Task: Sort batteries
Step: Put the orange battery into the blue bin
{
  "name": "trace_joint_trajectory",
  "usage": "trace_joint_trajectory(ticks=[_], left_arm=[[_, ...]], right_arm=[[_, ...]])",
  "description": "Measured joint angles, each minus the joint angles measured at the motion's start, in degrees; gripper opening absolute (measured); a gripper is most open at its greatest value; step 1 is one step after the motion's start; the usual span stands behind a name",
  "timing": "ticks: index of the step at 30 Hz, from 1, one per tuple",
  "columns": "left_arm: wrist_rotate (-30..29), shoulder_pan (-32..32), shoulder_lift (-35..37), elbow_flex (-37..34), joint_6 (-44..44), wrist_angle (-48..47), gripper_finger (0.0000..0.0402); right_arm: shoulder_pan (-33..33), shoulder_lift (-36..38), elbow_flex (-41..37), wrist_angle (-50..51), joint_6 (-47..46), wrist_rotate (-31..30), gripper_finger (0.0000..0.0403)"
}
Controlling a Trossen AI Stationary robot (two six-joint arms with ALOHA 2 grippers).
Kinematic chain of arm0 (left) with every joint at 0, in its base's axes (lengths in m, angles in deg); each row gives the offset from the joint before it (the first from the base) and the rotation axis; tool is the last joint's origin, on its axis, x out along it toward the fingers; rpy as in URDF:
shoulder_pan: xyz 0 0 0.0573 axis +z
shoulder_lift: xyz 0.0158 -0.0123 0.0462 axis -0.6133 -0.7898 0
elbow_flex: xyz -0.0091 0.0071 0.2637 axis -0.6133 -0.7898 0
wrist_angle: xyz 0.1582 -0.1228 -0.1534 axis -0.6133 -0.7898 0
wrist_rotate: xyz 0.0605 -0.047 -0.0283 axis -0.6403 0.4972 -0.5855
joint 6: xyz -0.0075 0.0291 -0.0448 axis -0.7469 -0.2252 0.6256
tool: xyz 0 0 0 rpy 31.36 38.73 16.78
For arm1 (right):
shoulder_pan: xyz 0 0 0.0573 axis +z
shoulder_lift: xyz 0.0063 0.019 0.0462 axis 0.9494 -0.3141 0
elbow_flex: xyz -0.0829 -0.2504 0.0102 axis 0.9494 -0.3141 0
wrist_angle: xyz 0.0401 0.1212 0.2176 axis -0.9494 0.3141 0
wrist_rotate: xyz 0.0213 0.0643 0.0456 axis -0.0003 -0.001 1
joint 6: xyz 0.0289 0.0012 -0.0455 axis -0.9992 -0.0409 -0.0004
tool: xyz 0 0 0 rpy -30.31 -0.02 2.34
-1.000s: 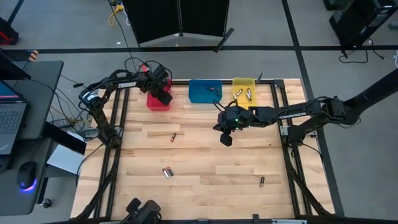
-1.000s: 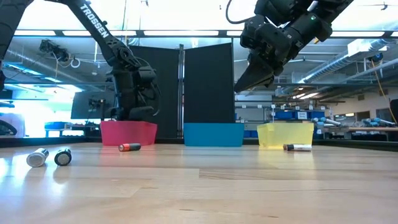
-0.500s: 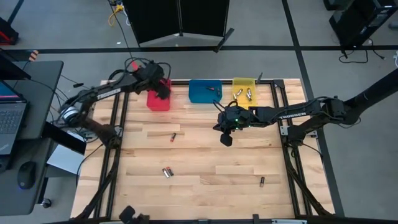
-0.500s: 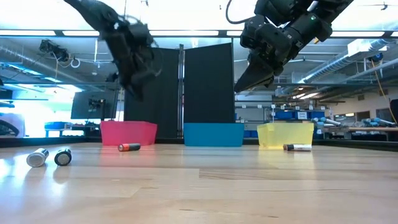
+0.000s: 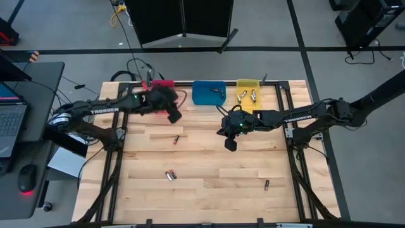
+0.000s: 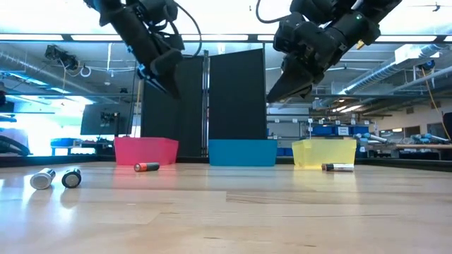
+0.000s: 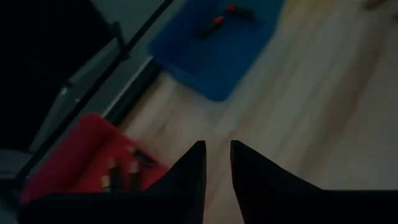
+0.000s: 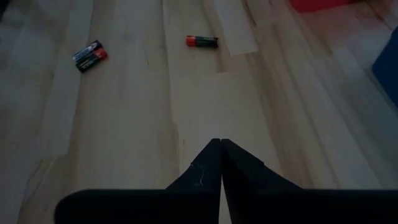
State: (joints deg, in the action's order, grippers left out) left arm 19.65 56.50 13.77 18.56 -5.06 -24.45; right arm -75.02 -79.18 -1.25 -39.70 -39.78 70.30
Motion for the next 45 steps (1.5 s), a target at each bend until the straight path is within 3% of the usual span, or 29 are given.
trace_joint_trajectory(ticks=[7, 15, 20, 23, 29, 36, 45], left_arm=[[-0.1, -8.4, 1.3, -8.2, 7.6, 8.9, 0.0078], [1.5, -17.3, 0.6, -10.2, 22.9, 0.6, 0.0078], [1.6, -22.9, 0.5, -10.3, 26.6, -1.5, 0.0078], [5.1, -27.0, 0.7, -10.3, 22.4, -1.6, 0.0078], [18.1, -33.8, 0.6, -10.2, 9.9, -1.3, 0.0078], [26.8, -35.7, -2.0, -10.2, -0.4, 0.4, 0.0078], [29.9, -35.7, -10.8, -8.0, -12.0, 1.5, 0.0087]], right_arm=[[3.1, 0.0, 0.0, -0.1, 0.4, -2.4, 0.003], [5.4, 0.0, 0.0, -1.4, -0.9, -8.0, 0.0059], [5.9, 0.0, 0.0, -1.6, -2.7, -8.9, 0.0083], [6.5, 0.0, 0.0, -1.5, -3.9, -8.9, 0.0097], [7.5, 0.0, 0.0, -1.6, -4.0, -8.9, 0.0114], [7.4, 0.0, 0.0, -2.0, -4.0, -8.9, 0.0115], [7.3, 0.0, 0.0, -2.5, -4.0, -8.9, 0.0115]])
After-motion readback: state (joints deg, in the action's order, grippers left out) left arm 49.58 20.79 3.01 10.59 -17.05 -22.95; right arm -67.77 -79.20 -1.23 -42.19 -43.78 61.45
